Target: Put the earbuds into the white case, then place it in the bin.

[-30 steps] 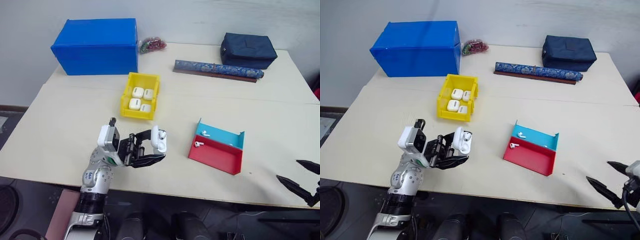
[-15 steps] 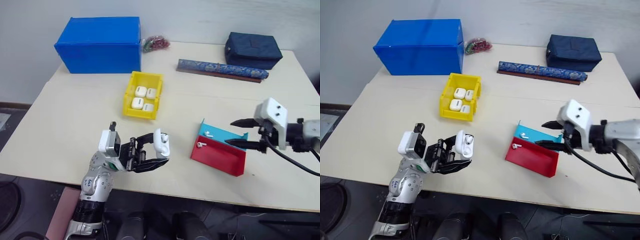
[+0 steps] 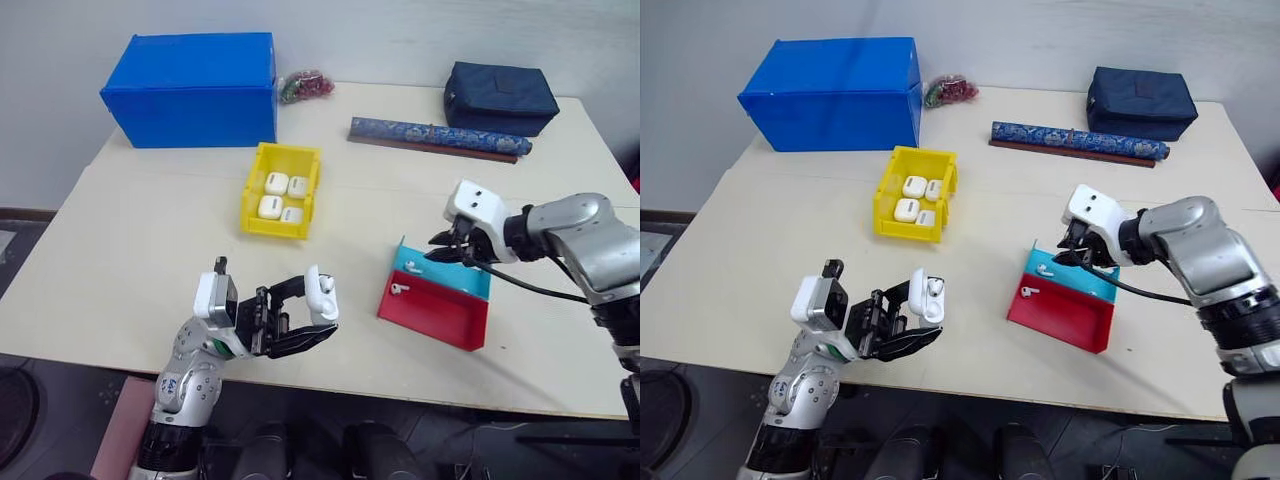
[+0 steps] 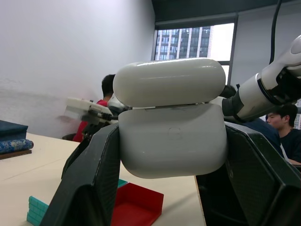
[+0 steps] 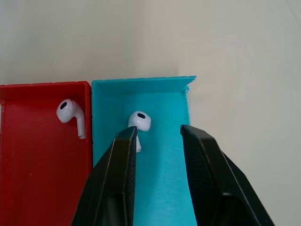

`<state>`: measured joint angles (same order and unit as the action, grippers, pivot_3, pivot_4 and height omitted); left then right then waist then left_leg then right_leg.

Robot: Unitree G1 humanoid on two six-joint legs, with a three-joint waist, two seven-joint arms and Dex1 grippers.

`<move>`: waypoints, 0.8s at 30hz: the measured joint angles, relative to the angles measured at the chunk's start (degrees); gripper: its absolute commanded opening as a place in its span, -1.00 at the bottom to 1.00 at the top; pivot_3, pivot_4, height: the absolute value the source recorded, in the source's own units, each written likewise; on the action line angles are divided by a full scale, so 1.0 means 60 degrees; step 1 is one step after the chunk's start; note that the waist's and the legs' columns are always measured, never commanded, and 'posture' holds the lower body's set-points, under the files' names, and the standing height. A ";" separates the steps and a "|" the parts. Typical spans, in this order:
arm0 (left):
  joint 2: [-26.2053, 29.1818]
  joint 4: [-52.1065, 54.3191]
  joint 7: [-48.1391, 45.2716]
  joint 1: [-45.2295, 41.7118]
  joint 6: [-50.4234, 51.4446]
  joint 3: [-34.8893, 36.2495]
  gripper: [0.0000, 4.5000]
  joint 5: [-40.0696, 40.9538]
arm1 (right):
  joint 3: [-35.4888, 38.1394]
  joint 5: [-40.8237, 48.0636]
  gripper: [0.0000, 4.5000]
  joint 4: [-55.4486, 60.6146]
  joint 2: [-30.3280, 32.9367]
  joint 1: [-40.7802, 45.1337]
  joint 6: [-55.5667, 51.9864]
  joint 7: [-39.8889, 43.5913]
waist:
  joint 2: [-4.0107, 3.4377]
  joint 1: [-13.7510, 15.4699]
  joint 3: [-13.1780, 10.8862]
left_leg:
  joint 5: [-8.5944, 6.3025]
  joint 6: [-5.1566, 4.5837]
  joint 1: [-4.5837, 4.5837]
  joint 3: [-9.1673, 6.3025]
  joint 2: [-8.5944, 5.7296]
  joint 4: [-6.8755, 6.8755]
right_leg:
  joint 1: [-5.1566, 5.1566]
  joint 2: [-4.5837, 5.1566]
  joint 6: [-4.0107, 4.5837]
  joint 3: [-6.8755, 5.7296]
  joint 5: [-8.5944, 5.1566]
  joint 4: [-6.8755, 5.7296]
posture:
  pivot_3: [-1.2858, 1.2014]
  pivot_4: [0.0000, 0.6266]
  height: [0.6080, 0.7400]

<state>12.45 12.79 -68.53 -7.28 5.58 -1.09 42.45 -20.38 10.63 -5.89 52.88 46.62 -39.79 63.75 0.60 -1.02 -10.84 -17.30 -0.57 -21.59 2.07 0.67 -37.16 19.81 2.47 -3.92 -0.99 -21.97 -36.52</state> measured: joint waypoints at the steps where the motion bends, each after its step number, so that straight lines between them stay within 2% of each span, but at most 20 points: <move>1: 0.0009 0.0040 0.0021 0.0013 -0.0001 0.0015 0.26 0.0005 | -0.0128 -0.0162 -0.36 -0.0222 -0.0079 0.0100 0.0046 0.0091 | 0.0000 -0.0007 0.0000 | 0.0000 0.0000 0.0001 -0.0002 0.0000 -0.0001 | -0.0003 0.0000 0.0000 -0.0002 0.0000 -0.0002 | 0.03 -0.52 1.00; 8: 0.0056 0.0050 0.0192 0.0039 -0.0006 0.0007 0.26 -0.0004 | -0.0605 -0.0946 -0.36 -0.0938 -0.0616 0.0794 0.0414 0.0745 | 0.0000 -0.0091 0.0000 | 0.0000 0.0001 0.0000 -0.0002 0.0000 0.0001 | 0.0003 0.0001 0.0000 -0.0008 0.0000 -0.0012 | 0.03 -0.52 1.00; 15: 0.0042 0.0131 0.0400 0.0138 -0.0077 -0.0033 0.26 -0.0051 | -0.0709 -0.1456 -0.36 -0.1084 -0.1098 0.0801 0.0586 0.0993 | 0.0000 -0.0096 0.0000 | 0.0001 0.0003 0.0000 -0.0002 0.0000 -0.0004 | 0.0009 0.0001 0.0000 -0.0008 0.0000 -0.0034 | 0.03 -0.52 1.00; 18: 0.0060 0.0189 0.0440 0.0182 -0.0089 -0.0034 0.26 -0.0054 | -0.0709 -0.1680 -0.10 -0.1233 -0.1187 0.0801 0.0638 0.0977 | 0.0000 -0.0096 0.0000 | 0.0001 0.0003 0.0001 -0.0002 0.0000 -0.0004 | 0.0010 0.0001 0.0000 -0.0008 0.0000 -0.0038 | 0.03 -0.52 1.00; 22: 0.0105 0.0295 0.0485 0.0185 -0.0103 -0.0031 0.26 -0.0075 | -0.0709 -0.1857 0.51 -0.1308 -0.1413 0.0800 0.0793 0.0987 | -0.0001 -0.0097 0.0000 | 0.0001 0.0005 0.0001 -0.0002 0.0000 -0.0004 | 0.0015 0.0001 0.0000 -0.0008 0.0000 -0.0045 | 0.03 -0.52 1.00; 24: 0.0139 0.0339 0.0495 0.0185 -0.0109 -0.0020 0.26 -0.0077 | -0.0709 -0.1888 0.51 -0.1306 -0.1439 0.0800 0.0809 0.1065 | -0.0001 -0.0098 0.0000 | 0.0001 0.0006 0.0001 -0.0002 0.0000 -0.0004 | 0.0018 0.0002 0.0000 -0.0008 0.0000 -0.0051 | 0.03 -0.52 1.00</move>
<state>13.28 14.83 -65.56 -6.17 4.93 -1.21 41.99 -24.63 -0.70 -13.72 44.25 51.42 -34.94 70.14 0.60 -1.61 -10.84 -17.29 -0.54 -21.58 2.06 0.67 -37.19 19.93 2.48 -3.93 -1.04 -21.97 -36.83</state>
